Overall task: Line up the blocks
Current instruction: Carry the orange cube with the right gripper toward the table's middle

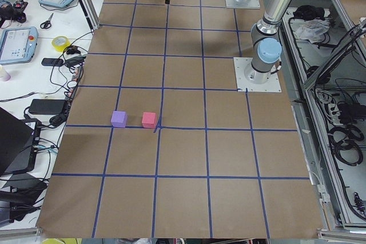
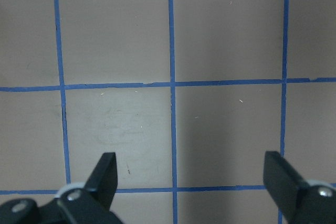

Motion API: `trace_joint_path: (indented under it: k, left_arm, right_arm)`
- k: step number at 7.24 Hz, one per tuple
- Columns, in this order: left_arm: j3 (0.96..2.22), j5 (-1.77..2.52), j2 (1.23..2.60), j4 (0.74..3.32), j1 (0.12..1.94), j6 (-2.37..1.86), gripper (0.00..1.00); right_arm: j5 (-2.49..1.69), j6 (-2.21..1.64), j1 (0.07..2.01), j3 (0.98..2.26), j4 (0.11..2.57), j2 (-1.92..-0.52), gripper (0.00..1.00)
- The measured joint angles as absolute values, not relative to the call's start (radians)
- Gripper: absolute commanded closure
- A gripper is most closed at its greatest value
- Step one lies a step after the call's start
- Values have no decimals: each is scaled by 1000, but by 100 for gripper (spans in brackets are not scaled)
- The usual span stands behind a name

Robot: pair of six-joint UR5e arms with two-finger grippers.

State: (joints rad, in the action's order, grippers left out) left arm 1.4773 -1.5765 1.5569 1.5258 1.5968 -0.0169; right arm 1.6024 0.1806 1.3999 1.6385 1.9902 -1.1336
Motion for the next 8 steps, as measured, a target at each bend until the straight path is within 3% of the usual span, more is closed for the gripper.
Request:
trace_joint_path:
  k: [3, 8]
  left_arm:
    - [1478, -1580, 1557, 1525, 1597, -17, 0]
    - [1479, -1582, 1554, 1529, 1597, -17, 0]
  right_arm:
    - [1559, -56, 1570, 1587, 1969, -1175, 100]
    - [1556, -280, 1861, 1355, 2008, -951, 100]
